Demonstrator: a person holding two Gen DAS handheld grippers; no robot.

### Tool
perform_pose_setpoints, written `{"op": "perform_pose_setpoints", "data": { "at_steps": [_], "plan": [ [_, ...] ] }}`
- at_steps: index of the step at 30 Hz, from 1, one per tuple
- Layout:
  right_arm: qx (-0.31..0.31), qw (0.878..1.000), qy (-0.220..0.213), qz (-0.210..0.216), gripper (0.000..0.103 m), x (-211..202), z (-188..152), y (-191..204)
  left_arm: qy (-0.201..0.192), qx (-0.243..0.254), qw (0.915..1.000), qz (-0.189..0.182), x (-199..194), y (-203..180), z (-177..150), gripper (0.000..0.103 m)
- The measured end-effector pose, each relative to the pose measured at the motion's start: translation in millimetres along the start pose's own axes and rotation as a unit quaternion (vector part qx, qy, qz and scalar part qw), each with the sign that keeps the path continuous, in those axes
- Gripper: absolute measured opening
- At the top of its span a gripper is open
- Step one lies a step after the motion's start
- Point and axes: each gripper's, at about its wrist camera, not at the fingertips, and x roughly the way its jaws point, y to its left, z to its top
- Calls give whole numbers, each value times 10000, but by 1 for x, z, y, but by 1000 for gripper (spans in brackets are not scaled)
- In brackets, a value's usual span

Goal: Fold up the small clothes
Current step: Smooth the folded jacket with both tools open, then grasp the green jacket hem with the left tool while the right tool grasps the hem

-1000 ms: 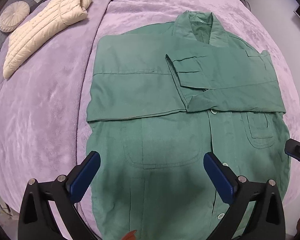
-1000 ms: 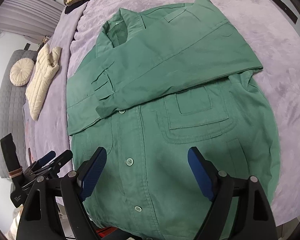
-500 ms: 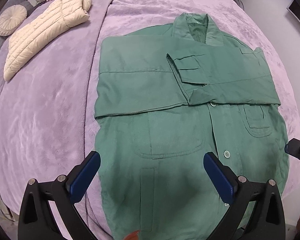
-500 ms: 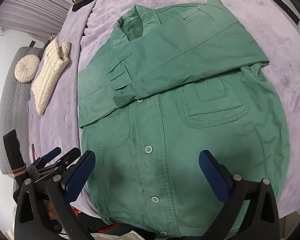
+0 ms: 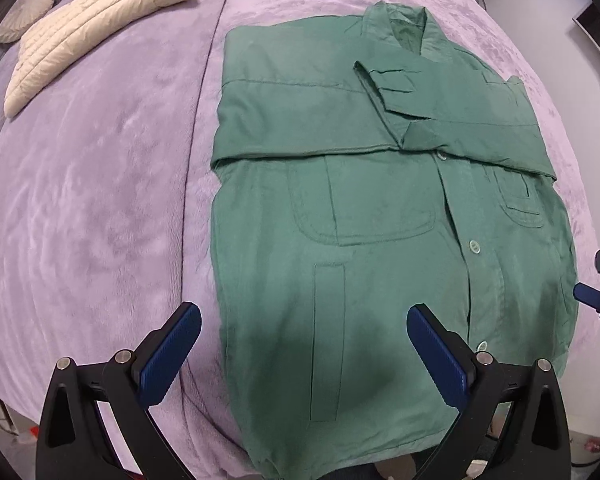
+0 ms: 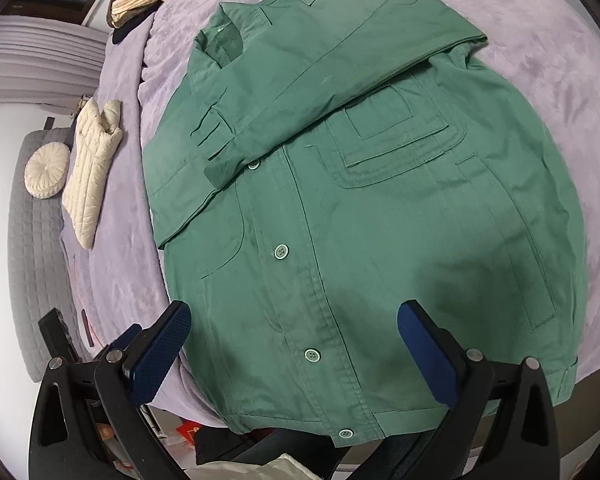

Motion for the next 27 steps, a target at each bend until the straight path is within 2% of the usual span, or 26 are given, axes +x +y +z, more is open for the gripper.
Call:
{"op": "perform_pose_setpoints", "data": {
  "at_steps": [5, 9, 13, 15, 19, 21, 23, 27],
  "plan": [
    [-192, 9996, 216, 59, 103, -2, -2, -20, 159, -339, 9991, 178, 9, -2, -34, 103],
    [-368, 9989, 270, -86, 103, -17, -14, -52, 348, -560, 9978, -59, 23, -4, -65, 103],
    [-287, 9984, 328, -357, 103, -27, -27, -101, 495, -565, 9968, 263, 42, 3, -91, 103],
    [-184, 9979, 317, -531, 103, -32, -33, -129, 568, -769, 9952, 208, 48, 12, -104, 103],
    [195, 9972, 324, -644, 103, -34, -44, -178, 632, -1114, 9916, -164, 59, 24, -123, 103],
    [351, 9972, 404, -527, 103, -30, -47, -194, 705, -1148, 9903, -330, 65, 21, -126, 103],
    [442, 9972, 588, -164, 103, -21, -51, -201, 783, -1115, 9894, -503, 69, 15, -127, 103],
    [325, 9960, 746, 367, 103, -10, -61, -192, 790, -897, 9912, -564, 70, 2, -132, 103]
  ]
}}
